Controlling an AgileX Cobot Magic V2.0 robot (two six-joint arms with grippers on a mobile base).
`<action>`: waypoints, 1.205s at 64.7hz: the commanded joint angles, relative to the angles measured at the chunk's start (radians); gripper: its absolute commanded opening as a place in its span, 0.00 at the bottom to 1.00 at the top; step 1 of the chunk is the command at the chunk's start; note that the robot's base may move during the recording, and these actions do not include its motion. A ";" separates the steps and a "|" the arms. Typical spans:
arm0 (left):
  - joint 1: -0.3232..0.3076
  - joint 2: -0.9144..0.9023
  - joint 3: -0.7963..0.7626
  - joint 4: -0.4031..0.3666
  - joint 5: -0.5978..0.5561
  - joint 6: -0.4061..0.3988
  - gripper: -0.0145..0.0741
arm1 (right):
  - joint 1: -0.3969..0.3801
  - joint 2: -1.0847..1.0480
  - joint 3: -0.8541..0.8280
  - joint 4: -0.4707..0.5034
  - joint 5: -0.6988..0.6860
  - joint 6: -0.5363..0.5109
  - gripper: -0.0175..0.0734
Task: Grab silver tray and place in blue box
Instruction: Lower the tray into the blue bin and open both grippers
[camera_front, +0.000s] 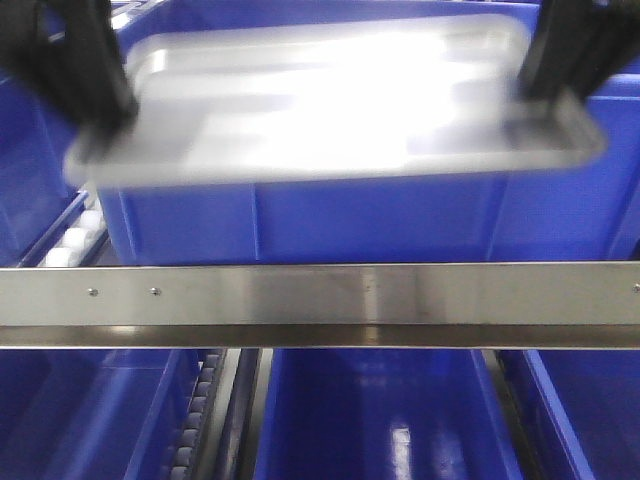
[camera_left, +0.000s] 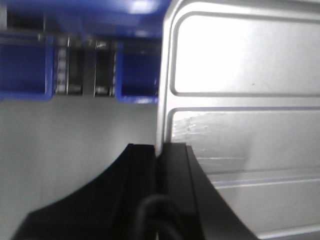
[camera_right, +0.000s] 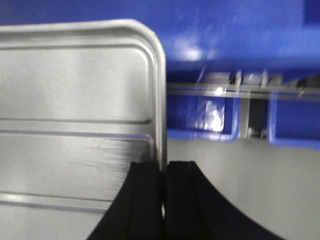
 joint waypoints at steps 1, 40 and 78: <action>-0.011 -0.030 -0.079 0.009 -0.102 0.003 0.05 | 0.000 -0.025 -0.068 -0.033 -0.092 -0.013 0.25; 0.177 0.192 -0.204 0.203 -0.556 0.044 0.05 | -0.212 0.170 -0.136 -0.172 -0.553 -0.023 0.25; 0.226 0.289 -0.204 0.225 -0.660 0.042 0.37 | -0.247 0.280 -0.136 -0.230 -0.651 -0.023 0.71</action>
